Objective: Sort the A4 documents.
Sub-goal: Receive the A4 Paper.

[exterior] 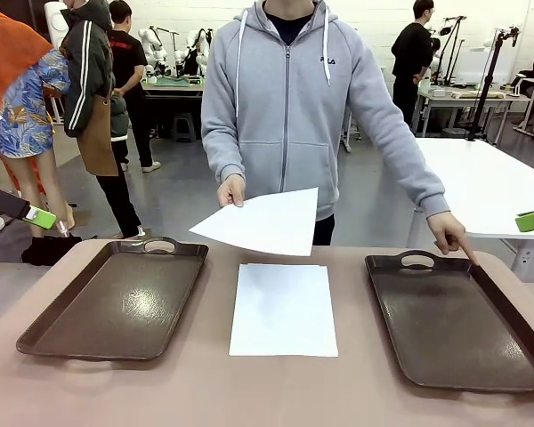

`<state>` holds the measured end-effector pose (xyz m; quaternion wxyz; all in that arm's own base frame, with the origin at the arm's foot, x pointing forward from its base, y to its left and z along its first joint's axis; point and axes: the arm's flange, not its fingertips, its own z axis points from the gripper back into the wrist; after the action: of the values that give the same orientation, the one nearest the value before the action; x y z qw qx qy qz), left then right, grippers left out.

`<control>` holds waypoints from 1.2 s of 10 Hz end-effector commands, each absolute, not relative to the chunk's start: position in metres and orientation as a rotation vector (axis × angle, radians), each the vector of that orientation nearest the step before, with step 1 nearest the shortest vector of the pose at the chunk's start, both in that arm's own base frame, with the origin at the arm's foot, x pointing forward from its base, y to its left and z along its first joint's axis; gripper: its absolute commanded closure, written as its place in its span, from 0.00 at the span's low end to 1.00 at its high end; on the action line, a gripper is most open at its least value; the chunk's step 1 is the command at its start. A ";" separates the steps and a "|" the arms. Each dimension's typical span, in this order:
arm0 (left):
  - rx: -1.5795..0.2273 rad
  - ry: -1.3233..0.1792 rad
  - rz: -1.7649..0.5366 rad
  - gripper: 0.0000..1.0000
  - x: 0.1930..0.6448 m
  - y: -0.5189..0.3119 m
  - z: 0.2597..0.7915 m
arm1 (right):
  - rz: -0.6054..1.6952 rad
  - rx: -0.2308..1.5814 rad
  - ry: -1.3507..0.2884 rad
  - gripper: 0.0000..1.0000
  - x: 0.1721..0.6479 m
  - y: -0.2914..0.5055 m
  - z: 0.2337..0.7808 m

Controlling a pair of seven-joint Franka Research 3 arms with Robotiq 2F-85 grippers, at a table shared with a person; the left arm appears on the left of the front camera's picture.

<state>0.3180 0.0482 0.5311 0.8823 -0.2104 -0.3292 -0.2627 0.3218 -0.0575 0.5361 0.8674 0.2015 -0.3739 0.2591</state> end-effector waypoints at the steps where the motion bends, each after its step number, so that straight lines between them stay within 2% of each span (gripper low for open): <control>1: -0.442 -0.693 -0.552 0.00 0.320 0.049 0.530 | 0.483 0.504 -0.776 0.00 0.330 -0.062 0.536; 3: -0.442 -0.693 -0.552 0.00 0.320 0.049 0.530 | 0.396 0.652 -0.686 0.00 0.353 -0.048 0.525; 6: -0.442 -0.693 -0.552 0.00 0.320 0.049 0.530 | 0.335 0.889 -0.446 0.00 0.390 0.003 0.504; 8: -0.442 -0.693 -0.552 0.00 0.320 0.049 0.530 | 0.271 1.006 -0.365 0.00 0.423 0.035 0.494; 12: -0.442 -0.693 -0.552 0.00 0.320 0.049 0.530 | 0.223 1.097 -0.291 0.00 0.470 0.097 0.477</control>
<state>0.3185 0.0470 0.5312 0.8829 -0.2102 -0.3283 -0.2618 0.4606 0.0960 0.4758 0.8380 0.5190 -0.1336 0.1027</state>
